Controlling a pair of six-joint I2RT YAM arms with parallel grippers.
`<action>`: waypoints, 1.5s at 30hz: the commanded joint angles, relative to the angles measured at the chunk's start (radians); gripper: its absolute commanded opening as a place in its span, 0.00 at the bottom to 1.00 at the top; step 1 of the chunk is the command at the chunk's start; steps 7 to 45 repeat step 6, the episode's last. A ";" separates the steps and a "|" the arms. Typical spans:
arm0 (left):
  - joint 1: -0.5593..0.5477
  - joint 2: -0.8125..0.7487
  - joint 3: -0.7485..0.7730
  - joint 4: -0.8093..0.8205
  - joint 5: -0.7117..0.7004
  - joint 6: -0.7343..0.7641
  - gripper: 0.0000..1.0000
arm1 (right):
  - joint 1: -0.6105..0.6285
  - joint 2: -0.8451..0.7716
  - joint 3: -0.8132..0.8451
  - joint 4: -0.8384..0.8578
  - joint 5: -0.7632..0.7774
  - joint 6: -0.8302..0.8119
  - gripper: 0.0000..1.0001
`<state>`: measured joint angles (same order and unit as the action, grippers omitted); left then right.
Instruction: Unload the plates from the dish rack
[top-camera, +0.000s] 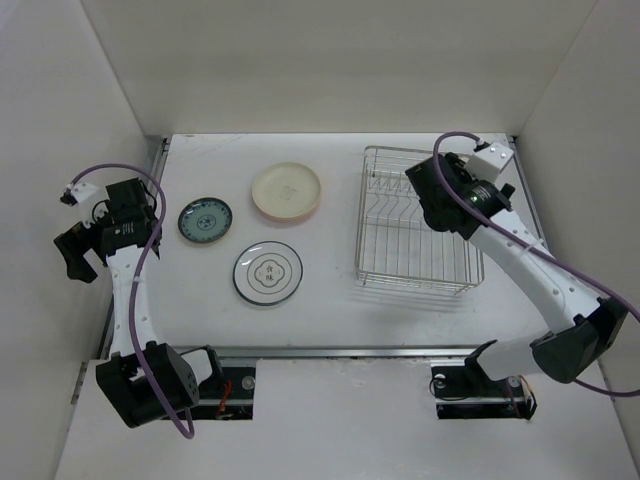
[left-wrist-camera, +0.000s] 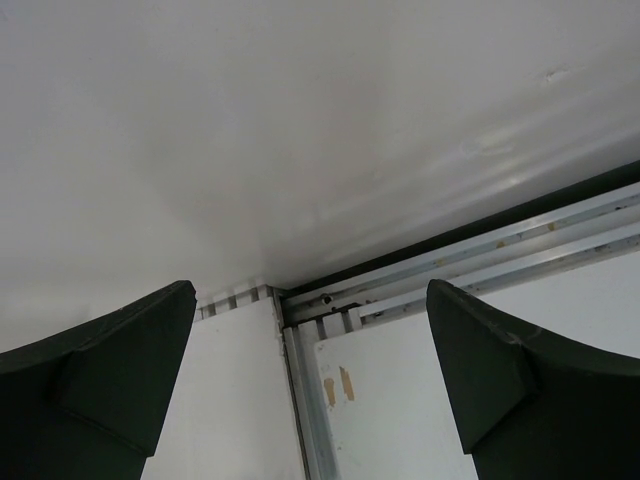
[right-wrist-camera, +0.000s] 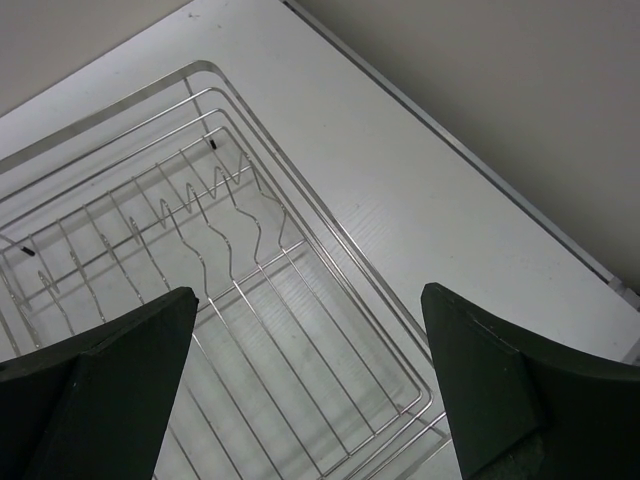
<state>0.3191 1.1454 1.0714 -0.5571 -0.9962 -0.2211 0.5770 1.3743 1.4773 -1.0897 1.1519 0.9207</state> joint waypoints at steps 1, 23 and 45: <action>0.005 -0.006 0.015 0.019 -0.025 -0.017 1.00 | 0.004 0.008 0.014 -0.022 0.020 0.015 1.00; 0.005 -0.006 0.015 0.019 -0.025 -0.007 1.00 | 0.004 0.008 0.014 -0.022 0.020 0.035 1.00; 0.005 -0.006 0.015 0.019 -0.025 -0.007 1.00 | 0.004 0.008 0.014 -0.022 0.020 0.035 1.00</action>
